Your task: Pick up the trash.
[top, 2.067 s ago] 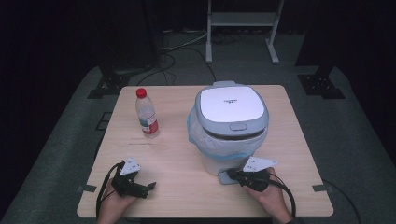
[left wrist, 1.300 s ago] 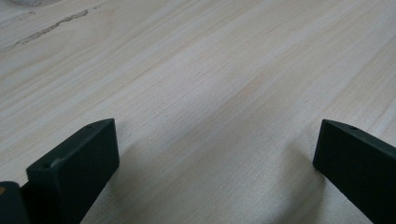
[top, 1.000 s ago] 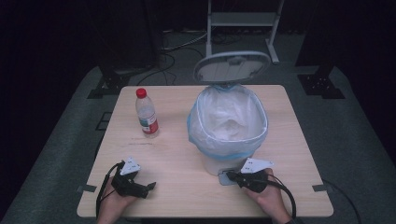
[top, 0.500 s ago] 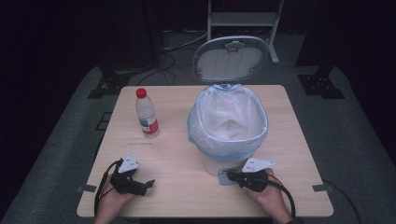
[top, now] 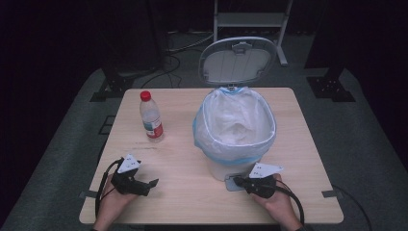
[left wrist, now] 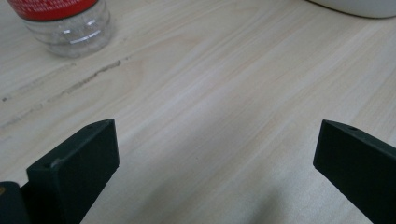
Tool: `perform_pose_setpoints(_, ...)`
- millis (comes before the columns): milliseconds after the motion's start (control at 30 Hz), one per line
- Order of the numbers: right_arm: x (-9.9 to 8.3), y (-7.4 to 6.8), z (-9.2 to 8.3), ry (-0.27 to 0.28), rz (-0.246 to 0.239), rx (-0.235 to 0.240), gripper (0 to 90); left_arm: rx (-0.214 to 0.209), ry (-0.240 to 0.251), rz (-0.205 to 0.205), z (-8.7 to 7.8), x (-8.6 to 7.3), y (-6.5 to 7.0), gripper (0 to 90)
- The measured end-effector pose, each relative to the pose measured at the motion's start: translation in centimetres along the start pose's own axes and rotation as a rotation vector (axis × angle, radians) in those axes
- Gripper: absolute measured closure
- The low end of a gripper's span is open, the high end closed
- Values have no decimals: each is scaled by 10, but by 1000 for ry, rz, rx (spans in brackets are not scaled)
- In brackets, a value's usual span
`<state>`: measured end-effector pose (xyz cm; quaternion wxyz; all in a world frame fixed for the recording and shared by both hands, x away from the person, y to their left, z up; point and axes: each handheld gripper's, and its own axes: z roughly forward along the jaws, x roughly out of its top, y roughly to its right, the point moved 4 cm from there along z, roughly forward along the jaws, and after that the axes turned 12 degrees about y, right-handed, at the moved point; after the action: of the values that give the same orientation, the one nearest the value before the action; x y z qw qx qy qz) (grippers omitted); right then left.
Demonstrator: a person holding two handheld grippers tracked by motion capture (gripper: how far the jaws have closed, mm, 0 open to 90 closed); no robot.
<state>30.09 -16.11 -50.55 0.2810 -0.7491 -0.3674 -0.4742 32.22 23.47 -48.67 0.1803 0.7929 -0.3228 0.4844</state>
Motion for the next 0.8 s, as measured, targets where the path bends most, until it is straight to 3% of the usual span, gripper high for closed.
perform_pose_setpoints(800,0,1,0,0,9,2,900,-9,77,-16,-2,29,-14,0)
